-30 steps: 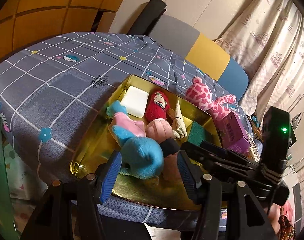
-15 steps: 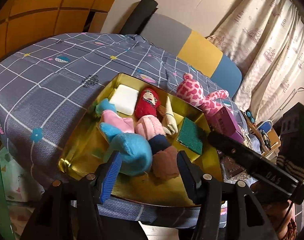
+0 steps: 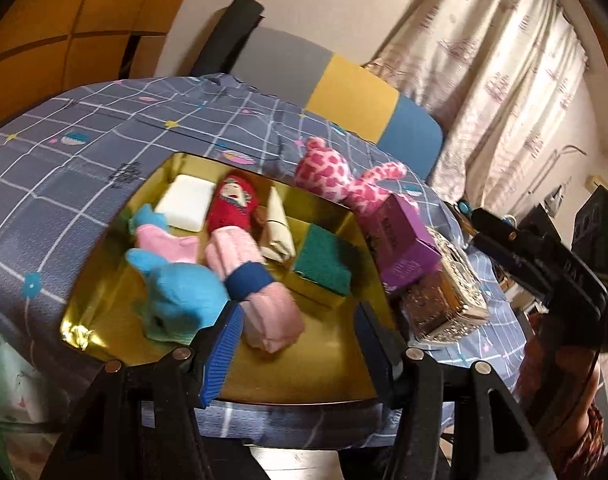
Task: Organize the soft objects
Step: 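Move both tools back over the remaining items on the bed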
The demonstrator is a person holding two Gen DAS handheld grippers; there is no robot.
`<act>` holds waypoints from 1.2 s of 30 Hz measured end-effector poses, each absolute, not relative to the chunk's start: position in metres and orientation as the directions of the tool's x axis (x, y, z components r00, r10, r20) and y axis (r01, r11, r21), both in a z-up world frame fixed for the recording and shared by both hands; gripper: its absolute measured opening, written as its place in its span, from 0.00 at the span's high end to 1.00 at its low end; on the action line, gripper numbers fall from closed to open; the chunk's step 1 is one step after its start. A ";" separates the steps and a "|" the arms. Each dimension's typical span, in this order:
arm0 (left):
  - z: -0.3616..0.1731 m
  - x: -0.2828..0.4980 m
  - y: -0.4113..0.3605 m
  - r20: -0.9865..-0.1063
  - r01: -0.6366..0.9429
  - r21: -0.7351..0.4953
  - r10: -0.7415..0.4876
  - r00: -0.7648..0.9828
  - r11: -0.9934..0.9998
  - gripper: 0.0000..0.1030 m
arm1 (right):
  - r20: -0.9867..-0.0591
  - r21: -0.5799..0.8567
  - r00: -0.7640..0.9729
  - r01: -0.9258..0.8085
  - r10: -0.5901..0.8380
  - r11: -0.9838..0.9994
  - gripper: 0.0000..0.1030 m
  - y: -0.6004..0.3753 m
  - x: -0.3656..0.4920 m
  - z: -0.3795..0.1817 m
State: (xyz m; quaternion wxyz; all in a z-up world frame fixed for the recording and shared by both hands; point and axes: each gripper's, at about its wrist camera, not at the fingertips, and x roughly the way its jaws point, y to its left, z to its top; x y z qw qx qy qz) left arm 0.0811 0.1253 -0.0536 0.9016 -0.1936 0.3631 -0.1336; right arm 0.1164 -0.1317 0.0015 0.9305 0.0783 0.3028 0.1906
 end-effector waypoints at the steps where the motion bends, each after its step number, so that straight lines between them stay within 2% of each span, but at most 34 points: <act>1: -0.053 0.082 0.122 -0.606 0.112 -0.444 -0.390 0.693 0.889 0.44 | -0.526 0.264 0.758 -0.285 0.386 0.921 0.32 -0.143 0.115 0.004; 10: -0.042 0.091 0.078 -0.605 0.227 -0.437 -0.471 0.641 0.870 0.44 | -0.522 0.293 0.831 -0.039 0.194 0.955 0.32 -0.256 0.106 0.007; 21: -0.029 0.096 0.022 -0.616 0.332 -0.426 -0.539 0.574 0.841 0.44 | -0.618 0.290 0.786 0.207 0.018 0.934 0.32 -0.350 0.095 -0.054; 26: -0.013 0.106 -0.008 -0.611 0.385 -0.426 -0.574 0.545 0.819 0.43 | -0.660 0.269 0.751 0.271 -0.028 0.924 0.32 -0.376 0.101 -0.088; 32: 0.016 0.130 -0.060 -0.597 0.447 -0.438 -0.624 0.504 0.780 0.42 | -0.646 0.184 0.757 0.281 -0.100 0.942 0.32 -0.401 0.123 -0.107; 36: 0.034 0.155 -0.106 -0.618 0.479 -0.431 -0.637 0.462 0.765 0.40 | -0.640 0.171 0.758 0.298 -0.124 0.939 0.31 -0.418 0.140 -0.113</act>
